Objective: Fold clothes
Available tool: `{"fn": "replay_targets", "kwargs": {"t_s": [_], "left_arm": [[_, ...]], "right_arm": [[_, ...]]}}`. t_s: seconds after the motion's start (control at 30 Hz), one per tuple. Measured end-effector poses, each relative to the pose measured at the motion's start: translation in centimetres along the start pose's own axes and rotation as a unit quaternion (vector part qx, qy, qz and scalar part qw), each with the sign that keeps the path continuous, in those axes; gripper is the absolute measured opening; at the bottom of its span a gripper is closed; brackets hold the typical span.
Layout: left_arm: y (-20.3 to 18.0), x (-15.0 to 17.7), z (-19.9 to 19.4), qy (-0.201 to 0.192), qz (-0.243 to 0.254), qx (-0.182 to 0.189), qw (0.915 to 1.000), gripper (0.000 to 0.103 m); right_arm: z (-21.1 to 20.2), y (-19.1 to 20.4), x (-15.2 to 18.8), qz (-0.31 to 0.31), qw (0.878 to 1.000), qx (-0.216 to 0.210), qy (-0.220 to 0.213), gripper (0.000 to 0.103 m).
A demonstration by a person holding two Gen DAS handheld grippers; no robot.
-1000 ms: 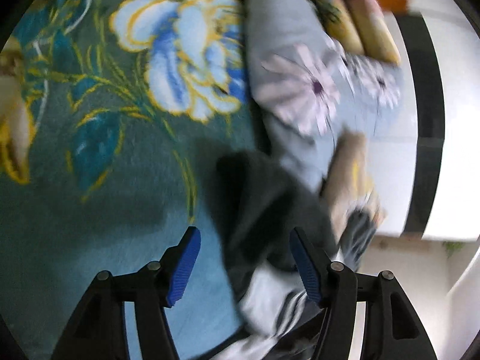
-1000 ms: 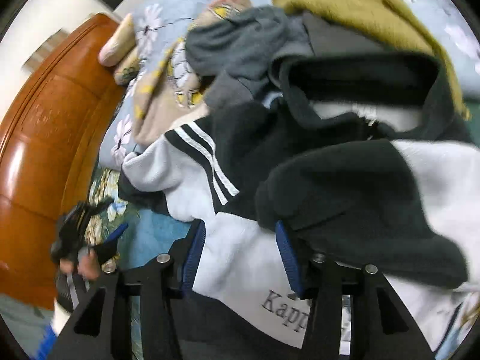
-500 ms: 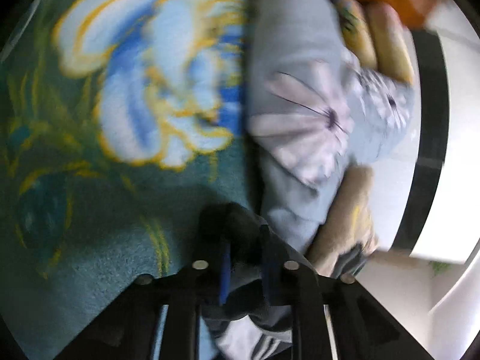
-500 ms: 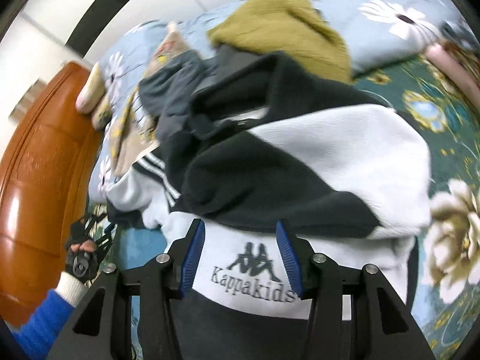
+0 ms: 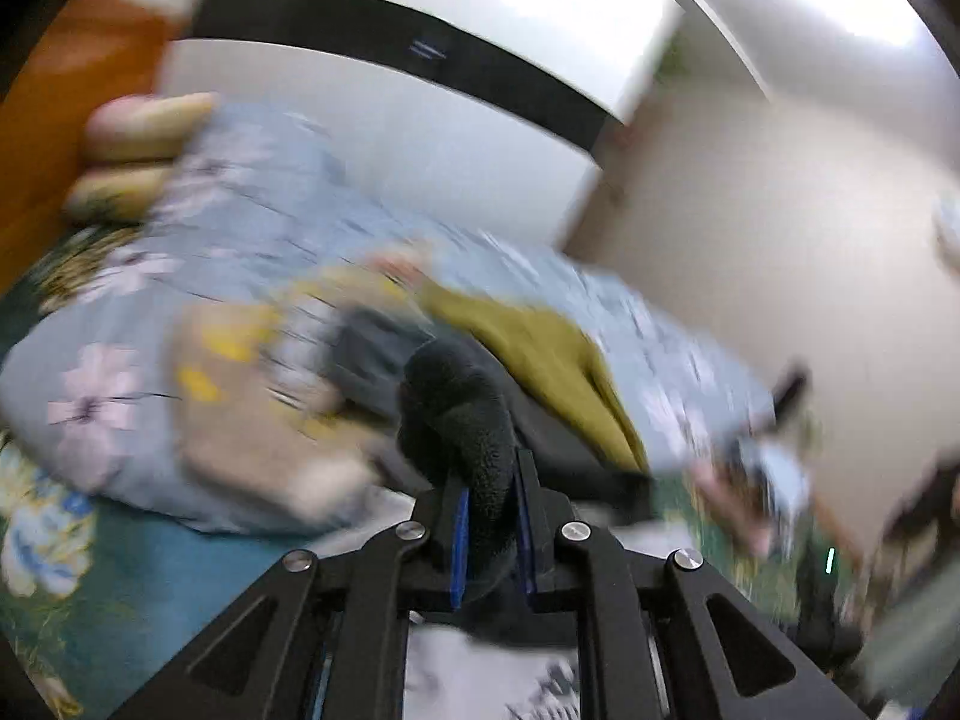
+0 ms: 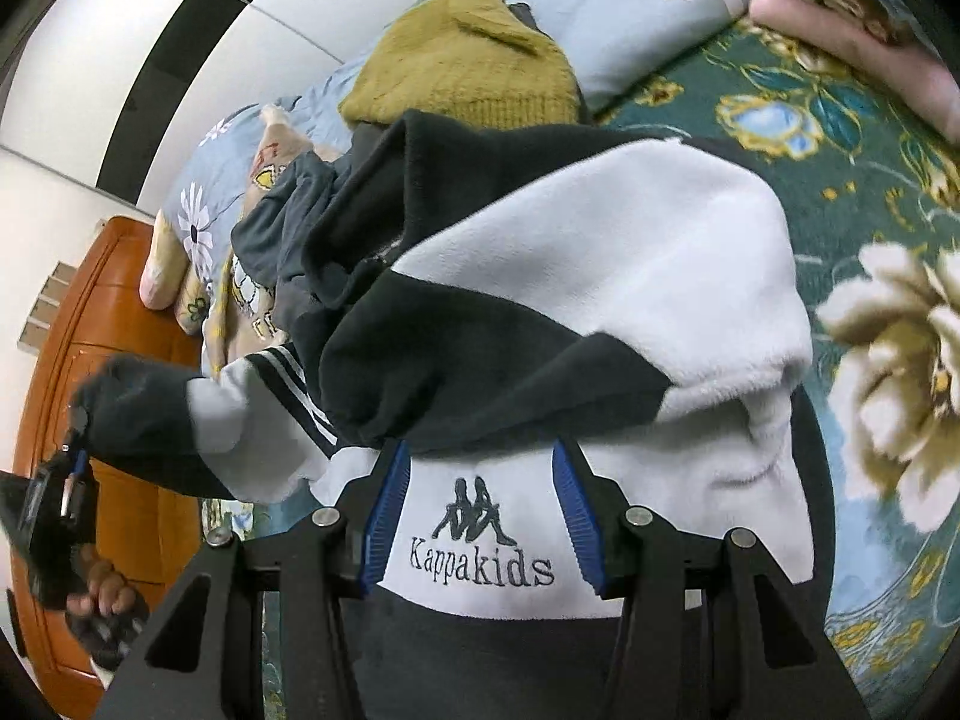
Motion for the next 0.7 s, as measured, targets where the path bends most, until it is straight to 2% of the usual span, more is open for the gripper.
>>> {"fn": "replay_targets", "kwargs": {"t_s": [0.1, 0.17, 0.27, 0.33, 0.37, 0.4, 0.47, 0.5, 0.53, 0.7], "left_arm": [[-2.6, 4.7, 5.5, 0.078, -0.008, 0.01, 0.9969, 0.014], [-3.7, 7.4, 8.1, 0.114, -0.013, 0.003, 0.9934, 0.014], [-4.3, 10.4, 10.0, 0.153, -0.031, 0.003, 0.9878, 0.017], [-4.7, 11.6, 10.5, 0.171, -0.049, 0.017, 0.984, 0.033], [-4.9, 12.1, 10.5, 0.18, -0.059, 0.027, 0.9816, 0.051], [-5.2, 12.9, 10.1, 0.186, -0.071, 0.038, 0.9793, 0.06], [-5.7, 14.2, 9.5, 0.201, -0.092, 0.06, 0.9734, 0.065], [-5.5, 14.8, 9.3, 0.21, -0.101, 0.059, 0.9706, 0.065], [-4.7, 15.1, 8.7, 0.209, -0.115, 0.05, 0.9697, 0.065], [1.5, 14.6, 4.9, 0.17, -0.205, -0.009, 0.964, 0.065]], "right_arm": [[-0.4, -1.0, -0.1, 0.017, 1.0, -0.002, -0.005, 0.051], [-1.0, -1.7, -0.3, 0.03, 0.999, -0.002, -0.013, 0.051], [-1.4, -2.6, -0.4, 0.047, 0.999, -0.01, -0.018, 0.051], [-1.3, -2.7, -0.3, 0.052, 0.998, -0.023, -0.016, 0.051], [-1.2, -2.5, -0.2, 0.051, 0.998, -0.03, -0.013, 0.051], [-1.0, -2.1, -0.1, 0.048, 0.998, -0.04, -0.008, 0.051], [-0.5, -1.3, 0.2, 0.041, 0.997, -0.059, 0.001, 0.053], [-0.3, -0.8, 0.4, 0.037, 0.997, -0.068, 0.005, 0.064], [-0.1, -0.3, 0.6, 0.031, 0.997, -0.075, 0.01, 0.07], [1.9, 1.2, 1.9, 0.007, 0.996, -0.077, 0.051, 0.072]]}}
Point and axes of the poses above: each gripper's, at about its wrist camera, not at the fingertips, and z roughly the way its jaws point, y to its left, x to its underside, the point moved 6 cm from there along z, roughly the way its jaws point, and after that the axes turned 5 degrees about x, right-handed, at the moved point
